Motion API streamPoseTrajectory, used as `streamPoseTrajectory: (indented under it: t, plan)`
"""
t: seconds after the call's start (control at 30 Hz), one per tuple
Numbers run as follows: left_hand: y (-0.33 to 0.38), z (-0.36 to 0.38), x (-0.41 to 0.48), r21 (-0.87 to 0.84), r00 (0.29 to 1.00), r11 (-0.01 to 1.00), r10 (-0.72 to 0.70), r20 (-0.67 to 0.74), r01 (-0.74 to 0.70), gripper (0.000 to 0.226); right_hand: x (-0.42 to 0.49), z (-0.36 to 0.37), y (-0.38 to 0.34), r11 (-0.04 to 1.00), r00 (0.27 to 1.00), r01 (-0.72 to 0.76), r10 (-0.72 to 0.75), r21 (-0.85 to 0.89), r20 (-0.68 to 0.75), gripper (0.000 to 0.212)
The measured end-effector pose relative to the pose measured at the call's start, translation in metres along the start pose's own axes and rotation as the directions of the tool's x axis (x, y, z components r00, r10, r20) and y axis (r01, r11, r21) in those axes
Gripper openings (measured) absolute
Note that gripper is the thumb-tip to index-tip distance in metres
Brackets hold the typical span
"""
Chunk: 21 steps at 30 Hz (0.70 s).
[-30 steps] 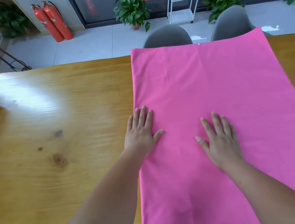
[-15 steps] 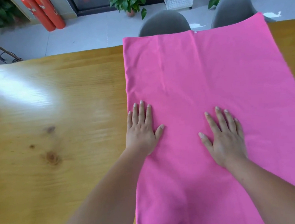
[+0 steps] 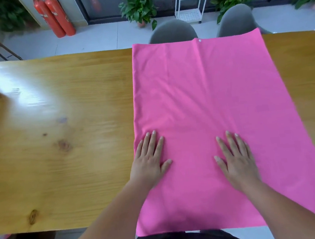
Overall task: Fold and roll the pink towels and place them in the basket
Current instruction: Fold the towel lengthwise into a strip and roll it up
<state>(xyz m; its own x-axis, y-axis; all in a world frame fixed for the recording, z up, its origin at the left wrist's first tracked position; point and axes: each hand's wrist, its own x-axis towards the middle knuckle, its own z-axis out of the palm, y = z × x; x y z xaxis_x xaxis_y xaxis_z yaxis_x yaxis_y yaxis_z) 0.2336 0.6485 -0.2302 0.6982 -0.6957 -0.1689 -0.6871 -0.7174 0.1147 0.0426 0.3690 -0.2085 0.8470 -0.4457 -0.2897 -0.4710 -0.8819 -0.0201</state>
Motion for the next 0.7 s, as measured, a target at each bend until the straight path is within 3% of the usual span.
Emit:
streamPoseTrajectory:
  t: [0.13,0.3,0.43,0.6,0.7]
  plan:
    - [0.035,-0.006,-0.017,-0.015,1.0,1.0,-0.017,0.017,0.017,0.084,-0.004,-0.007,-0.012,0.999,0.999,-0.032,0.032,0.02,-0.023,0.074]
    - [0.053,0.01,-0.066,-0.012,0.998,0.998,-0.06,0.031,0.06,0.08,-0.044,0.01,-0.015,0.986,0.986,0.164,-0.164,0.014,-0.01,0.073]
    - [0.037,0.011,-0.067,0.034,0.998,0.999,-0.021,0.066,0.019,0.082,-0.076,0.025,0.053,1.0,1.0,0.027,-0.027,0.0,-0.013,0.08]
    - [0.075,-0.004,-0.073,0.063,0.983,0.99,-0.135,0.122,0.128,0.083,-0.094,0.024,0.079,0.984,0.987,-0.158,0.156,0.076,0.03,0.086]
    - [0.128,-0.007,-0.092,0.054,0.982,0.996,-0.085,0.171,0.077,0.084,-0.11,0.026,0.072,0.993,0.994,-0.093,0.088,0.07,0.072,0.084]
